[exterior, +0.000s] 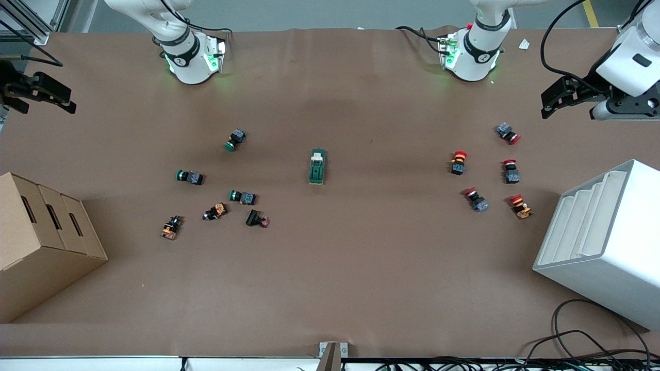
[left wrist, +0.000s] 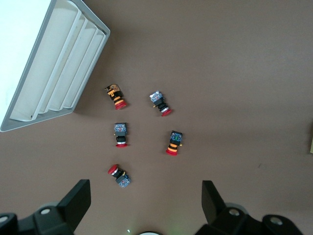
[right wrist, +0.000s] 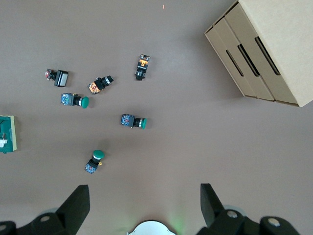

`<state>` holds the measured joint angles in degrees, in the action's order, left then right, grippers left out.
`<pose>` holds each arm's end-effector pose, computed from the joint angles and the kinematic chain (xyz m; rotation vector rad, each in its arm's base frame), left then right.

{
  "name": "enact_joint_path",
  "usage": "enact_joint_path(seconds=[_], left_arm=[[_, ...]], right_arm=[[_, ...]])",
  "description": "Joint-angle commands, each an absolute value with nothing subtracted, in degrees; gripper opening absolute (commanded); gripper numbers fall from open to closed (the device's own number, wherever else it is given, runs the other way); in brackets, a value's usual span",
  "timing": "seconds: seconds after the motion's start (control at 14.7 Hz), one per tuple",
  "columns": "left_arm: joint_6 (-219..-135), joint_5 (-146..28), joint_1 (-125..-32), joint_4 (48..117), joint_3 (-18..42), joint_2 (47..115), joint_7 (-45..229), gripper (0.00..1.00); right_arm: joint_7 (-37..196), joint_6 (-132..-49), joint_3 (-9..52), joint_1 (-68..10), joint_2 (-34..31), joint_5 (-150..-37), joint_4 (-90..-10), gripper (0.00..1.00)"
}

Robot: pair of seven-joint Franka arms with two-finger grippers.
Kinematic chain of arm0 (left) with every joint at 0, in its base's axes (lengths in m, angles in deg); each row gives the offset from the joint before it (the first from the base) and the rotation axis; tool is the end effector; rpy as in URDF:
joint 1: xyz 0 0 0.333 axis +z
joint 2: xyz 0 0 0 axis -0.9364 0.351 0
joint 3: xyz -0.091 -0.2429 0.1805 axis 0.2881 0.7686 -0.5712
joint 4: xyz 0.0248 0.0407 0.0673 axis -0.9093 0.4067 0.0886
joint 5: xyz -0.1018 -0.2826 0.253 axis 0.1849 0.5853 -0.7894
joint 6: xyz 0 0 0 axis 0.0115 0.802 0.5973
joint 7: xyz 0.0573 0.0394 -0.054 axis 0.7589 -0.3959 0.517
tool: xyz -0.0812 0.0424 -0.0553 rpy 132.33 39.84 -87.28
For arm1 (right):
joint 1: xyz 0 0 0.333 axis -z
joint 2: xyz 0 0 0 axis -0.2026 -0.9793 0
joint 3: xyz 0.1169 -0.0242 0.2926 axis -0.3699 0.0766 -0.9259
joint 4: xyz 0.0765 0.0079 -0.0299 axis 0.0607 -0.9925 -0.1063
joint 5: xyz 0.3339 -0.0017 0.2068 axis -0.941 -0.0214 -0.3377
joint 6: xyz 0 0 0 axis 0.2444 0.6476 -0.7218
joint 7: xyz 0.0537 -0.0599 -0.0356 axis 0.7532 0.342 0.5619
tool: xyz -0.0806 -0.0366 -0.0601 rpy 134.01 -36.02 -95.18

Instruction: Close load switch with both arms

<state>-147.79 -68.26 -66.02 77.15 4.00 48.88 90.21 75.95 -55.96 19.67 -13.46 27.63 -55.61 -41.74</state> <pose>0.5120 -0.0664 0.6412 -3.1225 0.0620 0.0145 0.5077 -0.0174 0.6575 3.1306 -0.0071 -0.1114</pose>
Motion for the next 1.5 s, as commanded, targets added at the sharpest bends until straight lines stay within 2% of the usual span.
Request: enact_joint_path(seconds=[0.0, 0.2, 0.41, 0.75, 0.95, 1.09, 1.29, 1.43], left_arm=[[-147.83, -68.37, -65.49, 77.05, 4.09, 48.13, 90.09, 1.0], [-147.92, -68.37, -65.58, 76.18, 4.18, 49.0, 90.27, 1.0], [-149.14, -67.93, -66.37, 73.37, 4.88, 53.56, 90.45, 1.0], [-159.07, -67.75, -68.13, 74.85, 12.94, 60.16, 98.24, 1.0], [-168.27, -70.29, -69.62, 80.63, 18.14, 62.02, 108.6, 1.0], [-174.09, -70.56, -73.56, 84.42, 18.85, 63.24, 115.12, 1.0], [-176.83, -74.94, -81.55, 87.85, 18.94, 65.7, 126.26, 1.0], [-181.82, -77.5, -85.86, 91.36, 19.03, 66.59, 135.49, 1.0]], right_arm=[[75.79, -55.88, 19.68, -13.89, 28.88, -54.62, -42.73, 1.0], [75.79, -55.88, 19.68, -13.89, 28.88, -54.62, -42.73, 1.0], [75.79, -55.88, 19.68, -13.89, 28.88, -54.62, -42.73, 1.0], [75.79, -55.88, 19.68, -13.89, 28.88, -54.62, -42.73, 1.0], [75.79, -55.8, 19.68, -13.89, 28.88, -54.62, -42.73, 1.0], [75.79, -55.88, 19.68, -13.89, 28.88, -54.53, -42.73, 1.0], [75.79, -55.88, 19.68, -13.89, 28.88, -54.62, -42.73, 1.0], [75.79, -55.88, 19.68, -13.89, 28.88, -54.62, -42.73, 1.0]])
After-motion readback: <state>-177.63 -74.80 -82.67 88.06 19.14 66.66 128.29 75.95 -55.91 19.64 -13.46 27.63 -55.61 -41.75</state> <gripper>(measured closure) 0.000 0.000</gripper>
